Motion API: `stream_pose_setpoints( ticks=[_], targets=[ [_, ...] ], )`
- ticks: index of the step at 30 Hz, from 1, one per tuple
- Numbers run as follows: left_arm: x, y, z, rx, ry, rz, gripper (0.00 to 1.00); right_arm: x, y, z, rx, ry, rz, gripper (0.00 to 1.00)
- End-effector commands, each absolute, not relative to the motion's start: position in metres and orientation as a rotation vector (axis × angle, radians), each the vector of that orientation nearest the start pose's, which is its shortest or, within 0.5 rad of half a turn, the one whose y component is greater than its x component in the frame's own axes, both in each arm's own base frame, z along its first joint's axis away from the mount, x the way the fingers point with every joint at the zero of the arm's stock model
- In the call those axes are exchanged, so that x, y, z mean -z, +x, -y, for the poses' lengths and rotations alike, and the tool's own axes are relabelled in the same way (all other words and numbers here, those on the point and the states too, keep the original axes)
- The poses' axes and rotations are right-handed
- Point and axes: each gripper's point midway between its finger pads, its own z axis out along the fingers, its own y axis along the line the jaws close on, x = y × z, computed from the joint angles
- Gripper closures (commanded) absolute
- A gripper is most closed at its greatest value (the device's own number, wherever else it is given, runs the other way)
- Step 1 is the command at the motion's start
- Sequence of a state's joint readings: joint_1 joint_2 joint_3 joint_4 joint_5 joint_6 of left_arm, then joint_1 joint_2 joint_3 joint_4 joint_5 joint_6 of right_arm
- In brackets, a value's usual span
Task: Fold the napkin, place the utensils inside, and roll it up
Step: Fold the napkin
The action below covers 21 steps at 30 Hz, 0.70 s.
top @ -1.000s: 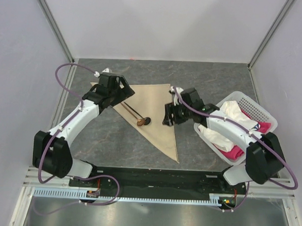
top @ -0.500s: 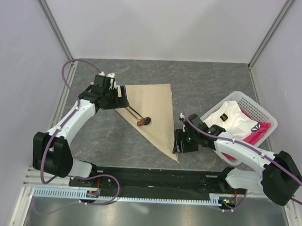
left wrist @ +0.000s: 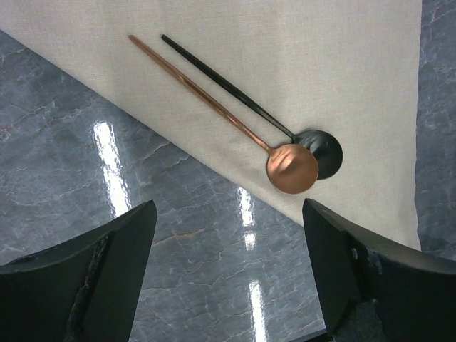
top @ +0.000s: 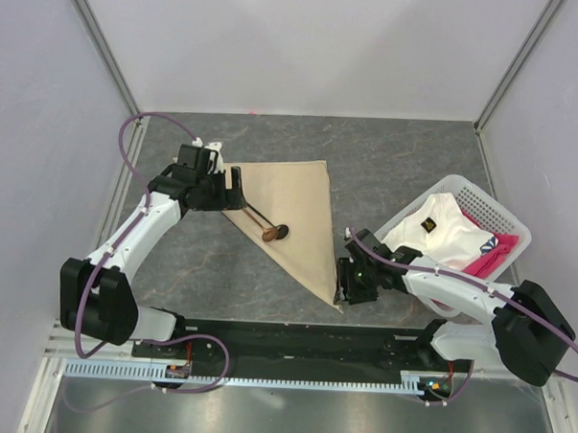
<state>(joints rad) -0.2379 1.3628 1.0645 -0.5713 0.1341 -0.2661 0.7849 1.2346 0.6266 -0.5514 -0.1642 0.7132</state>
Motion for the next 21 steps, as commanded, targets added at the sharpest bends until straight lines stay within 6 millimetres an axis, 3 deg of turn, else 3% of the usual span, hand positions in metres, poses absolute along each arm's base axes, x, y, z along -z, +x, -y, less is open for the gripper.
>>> stream_pose_setpoints(
  ticks=[1,21],
  targets=[
    [-0.154,0.326,0.116,0.396,0.093,-2.43,0.1,-0.027,0.128,-0.204,-0.544,-0.104,-2.893,0.47],
    [-0.162,0.326,0.109,0.357,0.073,-2.396,0.1,-0.006,0.121,-0.198,-0.49,-0.086,-2.948,0.63]
  ],
)
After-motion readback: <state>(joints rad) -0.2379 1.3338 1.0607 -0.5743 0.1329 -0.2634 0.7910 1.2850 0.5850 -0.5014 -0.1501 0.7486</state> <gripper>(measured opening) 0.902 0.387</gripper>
